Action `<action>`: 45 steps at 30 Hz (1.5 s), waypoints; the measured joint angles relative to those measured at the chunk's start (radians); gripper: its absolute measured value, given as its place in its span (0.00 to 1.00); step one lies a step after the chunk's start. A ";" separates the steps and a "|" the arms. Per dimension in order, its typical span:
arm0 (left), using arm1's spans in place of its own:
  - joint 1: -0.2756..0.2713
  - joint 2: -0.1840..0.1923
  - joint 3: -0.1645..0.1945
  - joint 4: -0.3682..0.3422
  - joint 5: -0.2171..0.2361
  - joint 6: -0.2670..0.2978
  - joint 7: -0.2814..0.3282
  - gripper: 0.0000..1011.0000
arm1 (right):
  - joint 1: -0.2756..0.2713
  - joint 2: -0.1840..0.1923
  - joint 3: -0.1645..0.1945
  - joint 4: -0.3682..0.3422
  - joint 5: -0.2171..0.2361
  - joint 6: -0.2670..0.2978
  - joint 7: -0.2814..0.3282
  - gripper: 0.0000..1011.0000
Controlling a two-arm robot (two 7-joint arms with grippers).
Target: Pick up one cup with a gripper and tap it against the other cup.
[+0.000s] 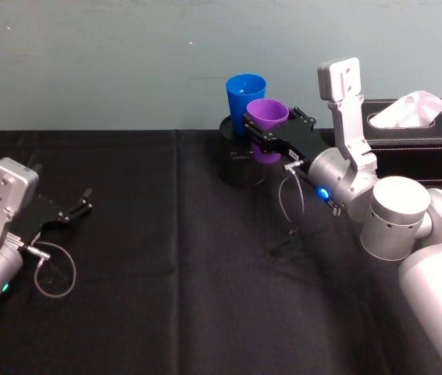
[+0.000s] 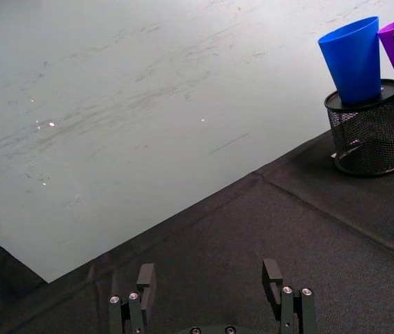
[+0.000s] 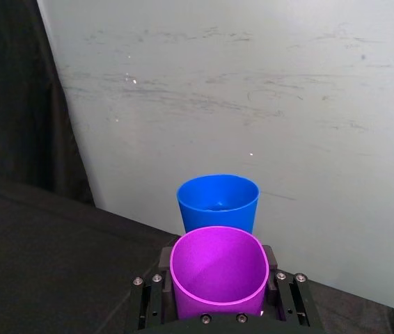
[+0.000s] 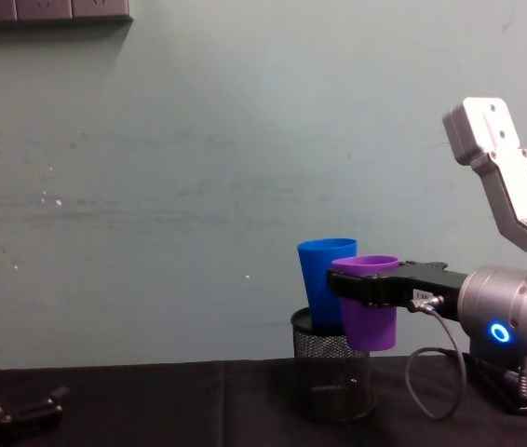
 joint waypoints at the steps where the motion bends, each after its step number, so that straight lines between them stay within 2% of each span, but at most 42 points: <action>1: 0.000 0.000 0.000 0.000 0.000 0.000 0.000 0.99 | 0.000 0.000 0.000 0.000 0.000 0.000 0.000 0.72; 45: 0.000 0.000 0.000 0.000 0.000 0.000 0.000 0.99 | 0.000 0.000 0.000 0.000 0.000 0.000 0.000 0.72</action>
